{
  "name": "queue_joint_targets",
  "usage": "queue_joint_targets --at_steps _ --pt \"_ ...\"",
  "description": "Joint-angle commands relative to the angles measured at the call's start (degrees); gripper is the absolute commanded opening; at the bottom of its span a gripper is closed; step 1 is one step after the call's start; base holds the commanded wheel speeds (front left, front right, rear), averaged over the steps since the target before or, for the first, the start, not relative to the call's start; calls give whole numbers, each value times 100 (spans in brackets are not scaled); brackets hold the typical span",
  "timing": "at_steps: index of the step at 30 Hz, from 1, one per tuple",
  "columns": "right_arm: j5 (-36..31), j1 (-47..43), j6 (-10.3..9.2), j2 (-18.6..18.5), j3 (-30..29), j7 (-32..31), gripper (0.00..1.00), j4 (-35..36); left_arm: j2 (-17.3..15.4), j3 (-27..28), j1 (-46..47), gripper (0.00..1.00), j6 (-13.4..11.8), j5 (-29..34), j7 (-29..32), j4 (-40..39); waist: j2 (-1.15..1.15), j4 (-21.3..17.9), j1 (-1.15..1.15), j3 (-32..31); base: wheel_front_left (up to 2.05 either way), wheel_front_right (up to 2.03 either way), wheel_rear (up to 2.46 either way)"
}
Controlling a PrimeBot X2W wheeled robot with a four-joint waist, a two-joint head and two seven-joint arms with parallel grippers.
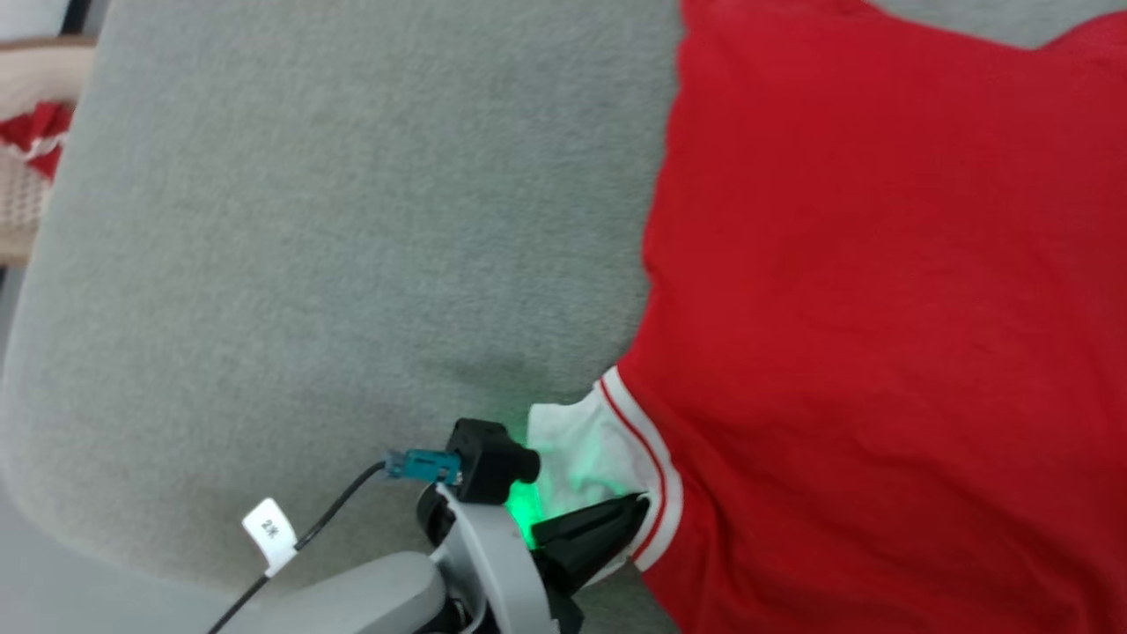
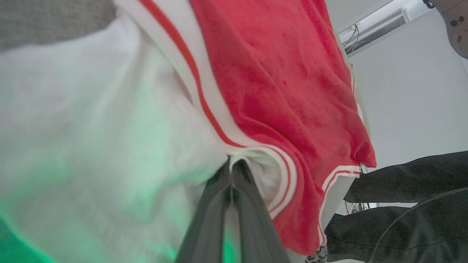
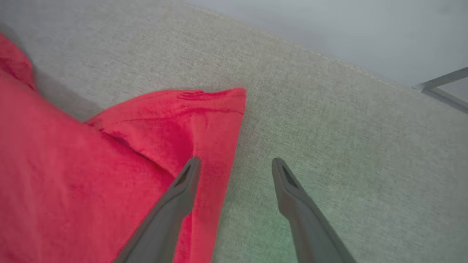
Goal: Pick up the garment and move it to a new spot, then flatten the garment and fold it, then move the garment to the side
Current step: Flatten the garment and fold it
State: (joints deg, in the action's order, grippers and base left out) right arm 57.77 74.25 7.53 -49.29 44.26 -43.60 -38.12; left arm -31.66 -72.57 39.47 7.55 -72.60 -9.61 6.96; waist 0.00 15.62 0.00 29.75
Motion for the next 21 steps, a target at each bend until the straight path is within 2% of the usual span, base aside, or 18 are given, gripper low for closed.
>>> queue_joint_targets --at_steps 1,7,8,9,10,11,15,21 --pt "-25 54 -9 23 8 -62 100 -68 5 -48 -65 0 -73 -40 27 323 0 332 0 324 0 0 0" --pt "-35 37 -8 252 175 -570 100 -557 96 -69 -51 0 -69 -40 -33 524 0 417 0 384 0 0 0" --pt "-3 8 -8 272 208 -621 98 -552 105 -71 -45 0 -67 -53 -56 544 0 411 0 381 0 0 0" --pt "32 -27 -7 289 225 -610 49 -529 121 -70 -33 0 -66 -57 -70 540 0 402 0 363 0 0 0" --pt "69 -52 -7 291 209 -553 17 -524 128 -70 -14 0 -67 -59 -77 540 0 386 0 338 0 0 0" --pt "95 -82 -7 283 186 -487 0 -524 128 -69 -2 0 -66 -65 -95 540 0 366 0 305 0 0 0" --pt "306 -200 -8 129 43 -165 0 -460 26 -57 27 0 -65 -93 -214 562 0 226 0 101 0 0 0" --pt "972 -898 -9 -551 -75 300 0 283 -99 0 -21 0 -62 -96 -398 630 0 -67 0 -373 0 0 0"
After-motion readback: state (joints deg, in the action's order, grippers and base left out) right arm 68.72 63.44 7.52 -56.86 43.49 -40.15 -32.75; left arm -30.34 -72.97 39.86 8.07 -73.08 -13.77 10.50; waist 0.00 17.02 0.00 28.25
